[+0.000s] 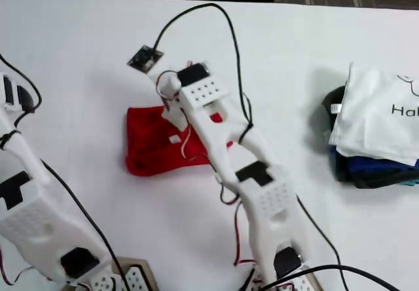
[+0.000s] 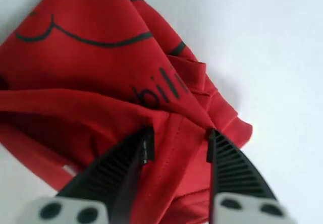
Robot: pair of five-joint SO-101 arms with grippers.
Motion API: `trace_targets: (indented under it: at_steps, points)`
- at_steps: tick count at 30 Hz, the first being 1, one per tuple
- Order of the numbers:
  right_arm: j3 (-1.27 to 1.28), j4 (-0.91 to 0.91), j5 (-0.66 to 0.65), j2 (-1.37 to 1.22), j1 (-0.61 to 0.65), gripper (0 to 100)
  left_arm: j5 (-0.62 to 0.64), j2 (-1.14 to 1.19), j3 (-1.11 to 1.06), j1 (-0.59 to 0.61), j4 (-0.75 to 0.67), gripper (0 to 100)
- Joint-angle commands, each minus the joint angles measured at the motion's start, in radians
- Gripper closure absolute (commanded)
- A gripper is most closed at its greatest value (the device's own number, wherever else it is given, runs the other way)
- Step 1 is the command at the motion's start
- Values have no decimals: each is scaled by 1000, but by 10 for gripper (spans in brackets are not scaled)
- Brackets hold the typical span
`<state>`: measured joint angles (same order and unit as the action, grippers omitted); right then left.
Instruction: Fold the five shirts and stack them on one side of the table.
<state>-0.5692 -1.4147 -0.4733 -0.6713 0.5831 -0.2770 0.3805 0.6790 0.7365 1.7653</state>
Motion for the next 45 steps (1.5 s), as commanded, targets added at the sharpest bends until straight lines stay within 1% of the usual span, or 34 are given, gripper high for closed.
trace_targets:
  at_steps: [1, 3, 7, 8, 10, 17, 22, 23, 28, 37, 45]
  points:
    - [-146, -65, 6, -58, 7, 823, -2, -9, 4, 9, 5, 774]
    - [-193, -96, 6, -88, 7, 840, -2, -9, 4, 9, 5, 774]
    - [-255, -136, 6, -117, 7, 976, -2, -9, 4, 9, 0, 774]
    - [-264, -145, 6, -117, 7, 983, -2, -9, 4, 9, -3, 774]
    - [-288, -173, 8, -117, 7, 969, -2, -9, 4, 9, -3, 774]
    - [-399, -251, 3, -117, 5, 978, -2, -9, 4, 9, -3, 774]
    - [-407, -255, 0, -125, 4, 973, -2, -9, 4, 9, -3, 774]
    - [-405, -254, 0, -127, 4, 964, -2, -9, 4, 9, -5, 774]
    - [-400, -248, -12, -128, 4, 844, -2, -9, 4, 8, -11, 774]
    - [-399, -285, -29, -125, 7, 905, -2, -9, 4, 9, -23, 774]
    - [-344, -272, -35, -128, 4, 911, -2, -9, 4, 9, -23, 774]
